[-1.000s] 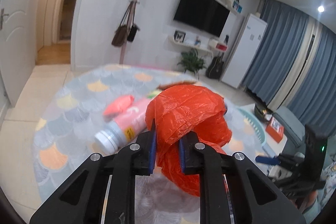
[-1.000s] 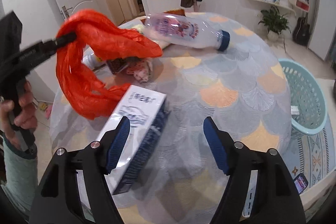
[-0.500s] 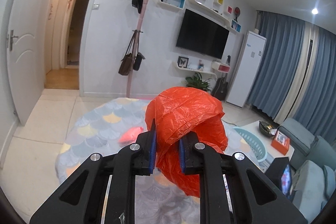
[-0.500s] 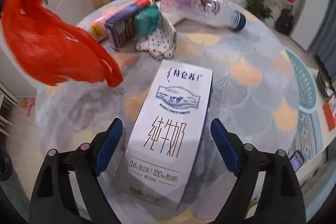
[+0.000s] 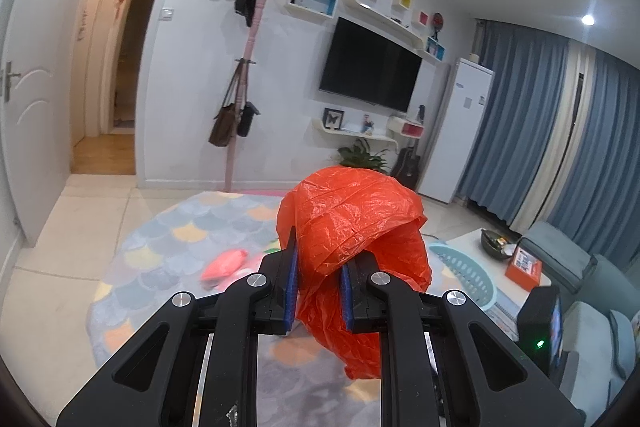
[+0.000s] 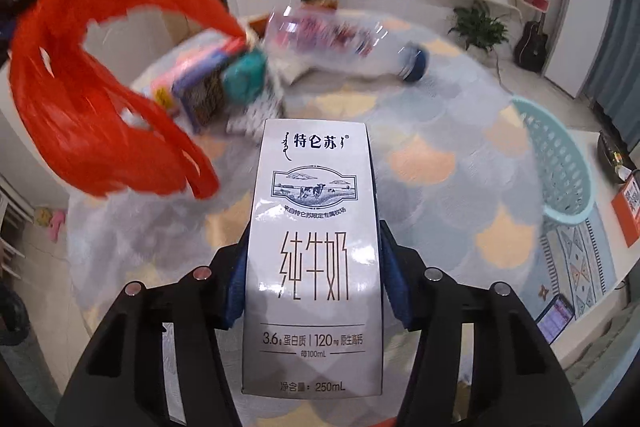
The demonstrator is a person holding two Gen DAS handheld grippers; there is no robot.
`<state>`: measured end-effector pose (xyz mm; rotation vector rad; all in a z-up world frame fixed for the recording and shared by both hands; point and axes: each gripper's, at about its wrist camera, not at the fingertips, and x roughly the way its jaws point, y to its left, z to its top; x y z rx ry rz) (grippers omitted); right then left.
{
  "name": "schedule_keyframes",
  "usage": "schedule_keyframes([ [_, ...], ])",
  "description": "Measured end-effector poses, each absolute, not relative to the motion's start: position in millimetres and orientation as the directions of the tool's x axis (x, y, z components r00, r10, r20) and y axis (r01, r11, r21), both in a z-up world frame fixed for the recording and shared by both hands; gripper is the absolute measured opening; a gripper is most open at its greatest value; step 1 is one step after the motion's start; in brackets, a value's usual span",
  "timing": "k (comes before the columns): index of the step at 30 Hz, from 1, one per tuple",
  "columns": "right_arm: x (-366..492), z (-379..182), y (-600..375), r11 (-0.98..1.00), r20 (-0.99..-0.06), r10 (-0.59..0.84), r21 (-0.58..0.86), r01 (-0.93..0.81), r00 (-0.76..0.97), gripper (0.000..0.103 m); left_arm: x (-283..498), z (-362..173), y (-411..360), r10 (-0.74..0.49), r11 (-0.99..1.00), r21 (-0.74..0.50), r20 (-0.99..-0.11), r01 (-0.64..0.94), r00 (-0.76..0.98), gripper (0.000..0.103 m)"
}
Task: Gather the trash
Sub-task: 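Carry the bag and carton with both tools over the basket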
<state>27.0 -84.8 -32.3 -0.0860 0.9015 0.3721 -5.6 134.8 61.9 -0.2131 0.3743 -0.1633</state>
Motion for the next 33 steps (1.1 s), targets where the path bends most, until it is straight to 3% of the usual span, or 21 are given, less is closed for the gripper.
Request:
schedule_keyframes([
  [15,88,28,-233,0.991,-0.637,0.121,0.117,-0.059,0.761,0.053,82,91,28,-0.363,0.923,-0.253,-0.314,0.291,0.877,0.015],
  [24,143,17,-315,0.982,-0.644,0.020,0.154,0.105,0.764,0.053,155,82,-68,-0.429,0.900,-0.255,-0.365,0.354,0.826,0.015],
  [33,182,-20,-364,0.962,-0.670,-0.027,0.184,0.201,0.742,0.053,213,40,-150,-0.411,0.912,-0.206,-0.465,0.356,0.784,0.015],
])
